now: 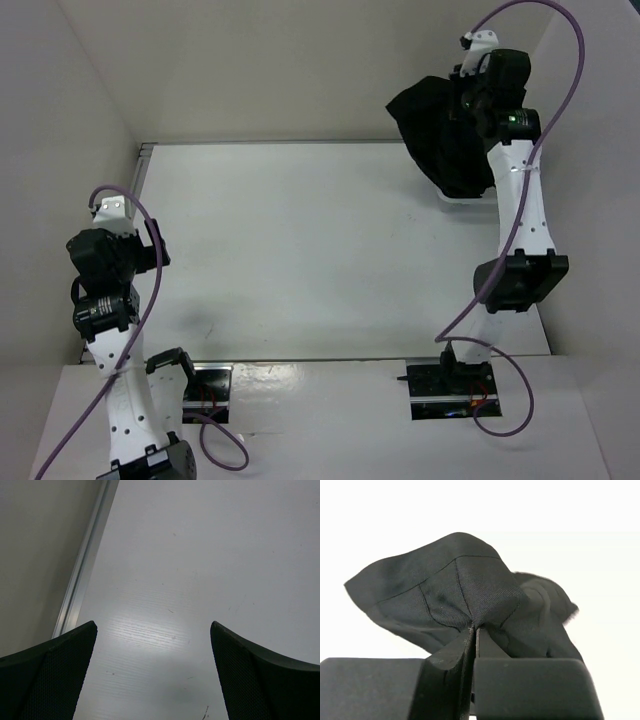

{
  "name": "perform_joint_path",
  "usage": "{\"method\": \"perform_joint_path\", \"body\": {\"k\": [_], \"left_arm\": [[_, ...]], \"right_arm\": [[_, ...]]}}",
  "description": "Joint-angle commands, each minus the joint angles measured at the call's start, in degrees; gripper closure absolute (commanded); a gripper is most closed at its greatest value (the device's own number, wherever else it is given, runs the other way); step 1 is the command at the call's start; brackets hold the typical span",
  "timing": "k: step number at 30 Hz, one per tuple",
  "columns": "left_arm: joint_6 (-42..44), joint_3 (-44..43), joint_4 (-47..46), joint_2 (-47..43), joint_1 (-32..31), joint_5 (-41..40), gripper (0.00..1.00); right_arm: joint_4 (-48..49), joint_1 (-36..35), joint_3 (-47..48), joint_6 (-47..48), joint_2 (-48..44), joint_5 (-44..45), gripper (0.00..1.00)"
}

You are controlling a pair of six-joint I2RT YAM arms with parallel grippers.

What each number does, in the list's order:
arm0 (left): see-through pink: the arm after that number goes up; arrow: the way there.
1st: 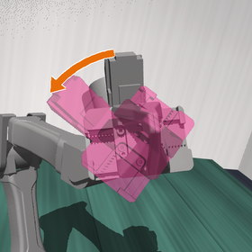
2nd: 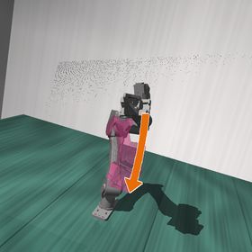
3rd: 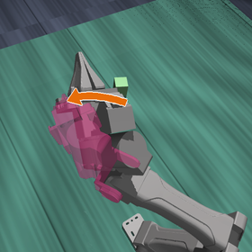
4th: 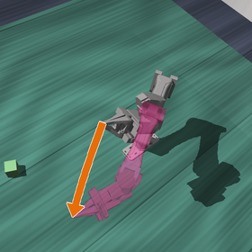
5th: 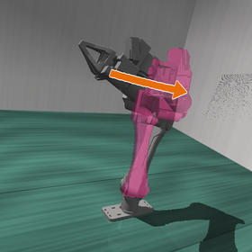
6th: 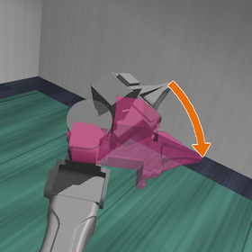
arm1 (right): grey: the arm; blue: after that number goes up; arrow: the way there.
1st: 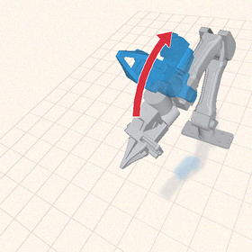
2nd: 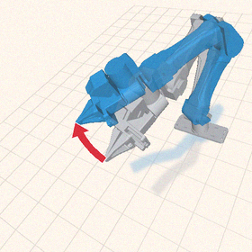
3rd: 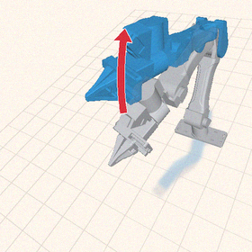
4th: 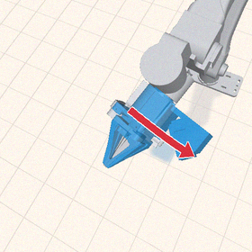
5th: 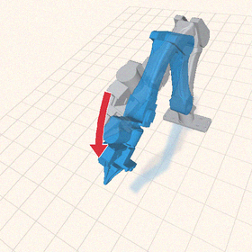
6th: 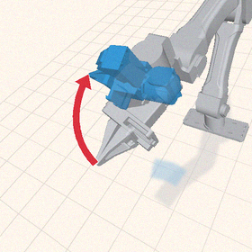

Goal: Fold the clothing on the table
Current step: Move the skirt to the center of the board, then flatten the skirt out

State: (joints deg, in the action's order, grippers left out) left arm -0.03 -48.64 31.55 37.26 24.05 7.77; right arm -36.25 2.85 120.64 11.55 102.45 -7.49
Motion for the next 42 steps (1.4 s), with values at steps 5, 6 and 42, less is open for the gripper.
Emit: {"method": "perform_joint_path", "body": {"k": [5,6,42], "left_arm": [[0.6,-1.9,-1.1,-1.2,-0.1,0.9,0.00],[0.6,-1.9,-1.1,-1.2,-0.1,0.9,0.00],[1.7,-1.9,-0.6,-1.8,-0.1,3.9,0.00]], "right_arm": [[-2.2,-6.8,2.3,-3.4,-13.0,-18.8,1.00],[-2.2,-6.8,2.3,-3.9,-13.8,-21.0,1.00],[4.6,-40.0,-43.3,13.0,-10.8,-2.4,0.01]]}}
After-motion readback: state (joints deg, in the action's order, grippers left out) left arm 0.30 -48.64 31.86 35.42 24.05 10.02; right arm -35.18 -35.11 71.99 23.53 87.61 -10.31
